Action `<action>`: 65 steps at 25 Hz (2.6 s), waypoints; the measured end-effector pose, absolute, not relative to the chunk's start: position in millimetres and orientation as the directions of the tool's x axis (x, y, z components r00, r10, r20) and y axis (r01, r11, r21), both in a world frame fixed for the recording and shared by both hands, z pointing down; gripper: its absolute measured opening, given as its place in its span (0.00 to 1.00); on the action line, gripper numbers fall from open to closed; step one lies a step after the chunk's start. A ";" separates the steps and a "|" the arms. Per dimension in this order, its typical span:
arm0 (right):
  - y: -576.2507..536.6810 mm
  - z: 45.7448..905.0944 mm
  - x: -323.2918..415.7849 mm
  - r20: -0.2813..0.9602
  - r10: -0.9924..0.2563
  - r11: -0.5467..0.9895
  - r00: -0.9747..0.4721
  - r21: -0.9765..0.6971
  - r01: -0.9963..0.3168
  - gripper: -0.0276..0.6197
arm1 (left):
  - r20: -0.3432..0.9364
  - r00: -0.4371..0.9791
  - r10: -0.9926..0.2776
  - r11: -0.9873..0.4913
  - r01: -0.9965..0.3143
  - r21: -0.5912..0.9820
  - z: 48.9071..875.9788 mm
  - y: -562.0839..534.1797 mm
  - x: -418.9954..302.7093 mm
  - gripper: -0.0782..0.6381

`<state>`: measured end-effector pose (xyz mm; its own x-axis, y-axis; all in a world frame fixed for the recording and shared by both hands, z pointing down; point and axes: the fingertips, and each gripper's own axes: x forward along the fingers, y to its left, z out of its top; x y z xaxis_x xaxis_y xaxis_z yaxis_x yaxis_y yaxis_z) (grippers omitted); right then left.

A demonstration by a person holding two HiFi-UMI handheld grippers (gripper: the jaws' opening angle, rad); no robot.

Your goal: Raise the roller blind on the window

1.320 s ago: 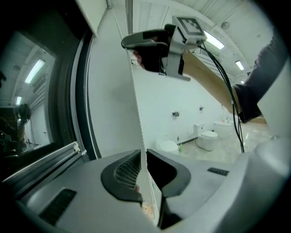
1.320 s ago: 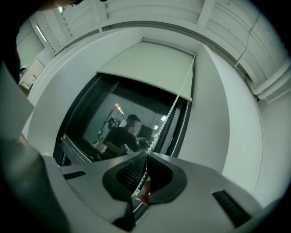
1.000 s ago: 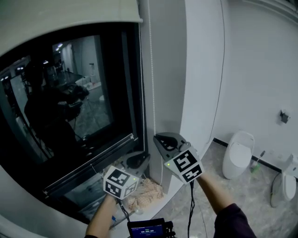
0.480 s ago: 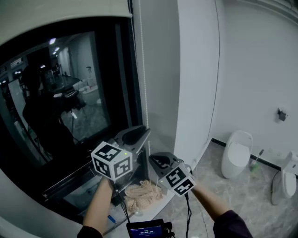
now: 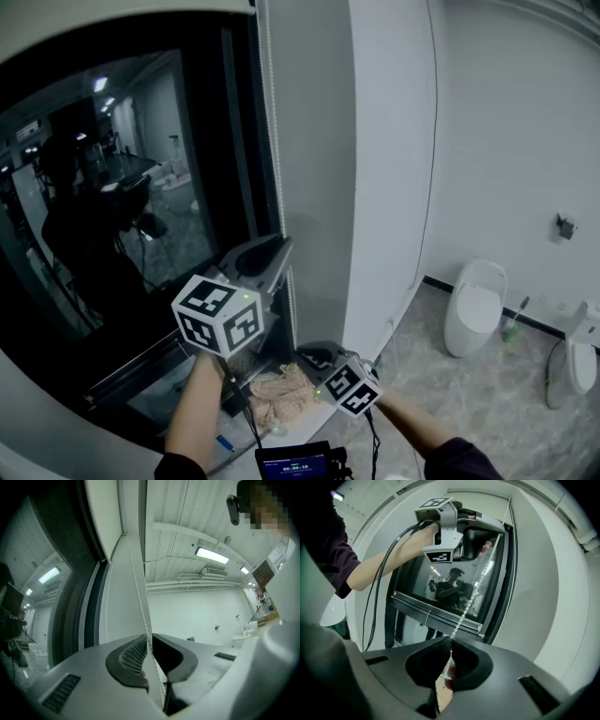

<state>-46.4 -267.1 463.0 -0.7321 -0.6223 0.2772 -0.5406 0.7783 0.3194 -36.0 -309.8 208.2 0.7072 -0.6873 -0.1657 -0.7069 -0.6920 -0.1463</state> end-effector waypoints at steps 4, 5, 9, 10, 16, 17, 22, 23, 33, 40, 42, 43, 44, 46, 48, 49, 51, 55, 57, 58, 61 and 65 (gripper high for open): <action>-264.3 484.5 -45.7 0.304 -0.614 0.787 -0.728 0.304 -0.537 0.07 | -0.155 0.698 -0.699 -0.682 -0.716 -0.149 222.5 -306.9 -36.6 0.14; -263.4 490.3 -46.0 0.320 -0.608 0.793 -0.727 0.302 -0.530 0.07 | -0.149 0.698 -0.700 -0.683 -0.716 -0.146 228.3 -307.1 -37.3 0.14; -257.9 520.3 -41.2 0.380 -0.577 0.816 -0.723 0.253 -0.519 0.07 | -0.091 0.698 -0.710 -0.682 -0.714 -0.157 257.9 -309.7 -34.9 0.13; -256.8 527.9 -39.6 0.392 -0.572 0.819 -0.720 0.240 -0.521 0.07 | -0.077 0.695 -0.715 -0.679 -0.715 -0.166 266.4 -310.2 -34.3 0.13; -257.5 572.1 -33.0 0.473 -0.555 0.826 -0.685 0.213 -0.522 0.07 | 0.000 0.665 -0.747 -0.648 -0.728 -0.223 317.0 -316.8 -33.1 0.13; -258.7 580.4 -31.2 0.487 -0.552 0.825 -0.676 0.207 -0.525 0.07 | 0.011 0.659 -0.752 -0.643 -0.731 -0.230 324.7 -318.2 -33.3 0.13; -260.6 622.2 -20.0 0.574 -0.529 0.826 -0.625 0.178 -0.535 0.07 | 0.076 0.634 -0.769 -0.629 -0.732 -0.262 364.6 -323.4 -31.3 0.13; -260.8 628.3 -17.6 0.584 -0.530 0.822 -0.615 0.175 -0.543 0.07 | 0.088 0.631 -0.770 -0.629 -0.731 -0.263 372.7 -323.6 -31.2 0.13; -277.3 576.8 -9.1 0.480 -0.611 0.772 -0.630 0.182 -0.610 0.07 | 0.147 0.569 -0.809 -0.585 -0.754 -0.298 413.6 -336.1 -50.9 0.13; -298.8 479.8 0.7 0.284 -0.683 0.723 -0.673 0.125 -0.680 0.07 | 0.075 0.552 -0.830 -0.551 -0.796 -0.250 390.9 -326.8 -67.7 0.14; -304.4 450.7 1.7 0.217 -0.716 0.695 -0.663 0.135 -0.706 0.07 | 0.051 0.548 -0.835 -0.541 -0.802 -0.252 380.8 -323.9 -67.0 0.14; -305.6 438.4 1.4 0.191 -0.729 0.684 -0.658 0.143 -0.716 0.07 | 0.041 0.547 -0.836 -0.538 -0.803 -0.256 376.5 -321.8 -65.9 0.14; -305.0 428.3 0.4 0.174 -0.735 0.677 -0.655 0.151 -0.720 0.05 | 0.034 0.549 -0.835 -0.537 -0.802 -0.263 372.8 -318.9 -64.1 0.13; -300.4 414.9 -2.5 0.164 -0.736 0.677 -0.657 0.160 -0.718 0.05 | 0.029 0.553 -0.832 -0.537 -0.793 -0.287 368.5 -313.7 -60.3 0.13; -298.4 405.9 -6.6 0.136 -0.737 0.675 -0.662 0.165 -0.719 0.05 | 0.027 0.550 -0.835 -0.530 -0.788 -0.314 368.3 -310.7 -59.6 0.13; -298.2 403.6 -8.6 0.124 -0.738 0.674 -0.663 0.167 -0.720 0.05 | 0.027 0.547 -0.837 -0.525 -0.787 -0.324 369.1 -309.8 -60.3 0.13; -296.6 401.6 -11.1 0.122 -0.737 0.676 -0.665 0.166 -0.718 0.05 | 0.026 0.542 -0.840 -0.518 -0.787 -0.335 370.4 -308.7 -61.6 0.13; -292.7 389.2 -16.1 0.106 -0.735 0.677 -0.669 0.167 -0.717 0.05 | 0.027 0.534 -0.845 -0.511 -0.790 -0.340 371.8 -305.9 -65.2 0.13; -293.0 382.8 -19.3 0.082 -0.738 0.673 -0.670 0.163 -0.721 0.05 | 0.029 0.533 -0.846 -0.509 -0.790 -0.343 373.1 -305.2 -67.5 0.13; -293.2 380.0 -20.9 0.073 -0.739 0.671 -0.669 0.160 -0.724 0.05 | 0.030 0.531 -0.847 -0.507 -0.788 -0.349 373.2 -305.5 -68.5 0.13; -291.6 371.4 -29.4 0.064 -0.738 0.672 -0.671 0.158 -0.724 0.05 | 0.023 0.524 -0.852 -0.494 -0.787 -0.370 368.5 -308.3 -74.0 0.13; -292.6 361.1 -42.5 0.047 -0.746 0.662 -0.664 0.162 -0.732 0.05 | 0.004 0.535 -0.845 -0.502 -0.790 -0.351 358.9 -311.7 -85.0 0.13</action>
